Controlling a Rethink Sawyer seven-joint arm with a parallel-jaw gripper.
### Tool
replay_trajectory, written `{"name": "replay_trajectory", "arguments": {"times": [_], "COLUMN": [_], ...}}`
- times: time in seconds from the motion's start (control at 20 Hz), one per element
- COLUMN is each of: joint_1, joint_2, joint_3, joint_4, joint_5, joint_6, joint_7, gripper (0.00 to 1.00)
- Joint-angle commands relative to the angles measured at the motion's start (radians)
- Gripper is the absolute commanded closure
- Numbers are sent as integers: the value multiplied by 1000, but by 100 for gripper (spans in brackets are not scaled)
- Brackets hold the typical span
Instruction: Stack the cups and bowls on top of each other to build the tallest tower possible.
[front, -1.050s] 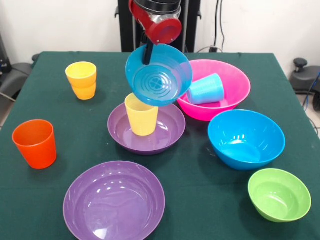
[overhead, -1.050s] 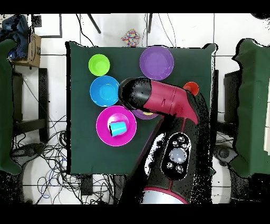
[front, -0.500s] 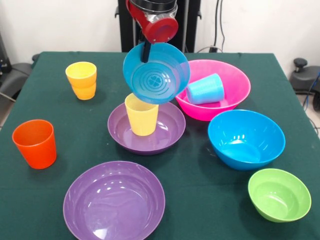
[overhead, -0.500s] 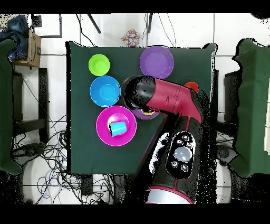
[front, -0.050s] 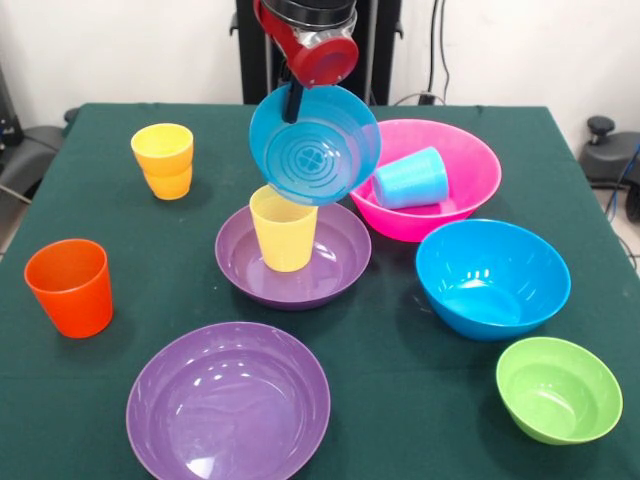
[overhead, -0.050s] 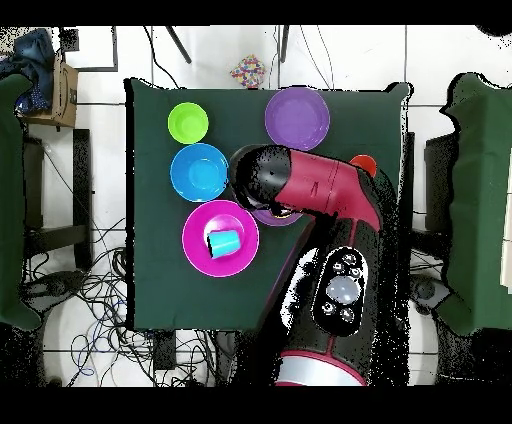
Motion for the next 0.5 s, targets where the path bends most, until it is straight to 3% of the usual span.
{"name": "replay_trajectory", "arguments": {"times": [0.05, 0.5], "joint_1": [-18, -22], "joint_2": [18, 15], "joint_3": [126, 131], "joint_4": [-27, -26], "joint_5": [-79, -86], "joint_6": [73, 75], "joint_7": [-179, -178], "gripper": [100, 100]}}
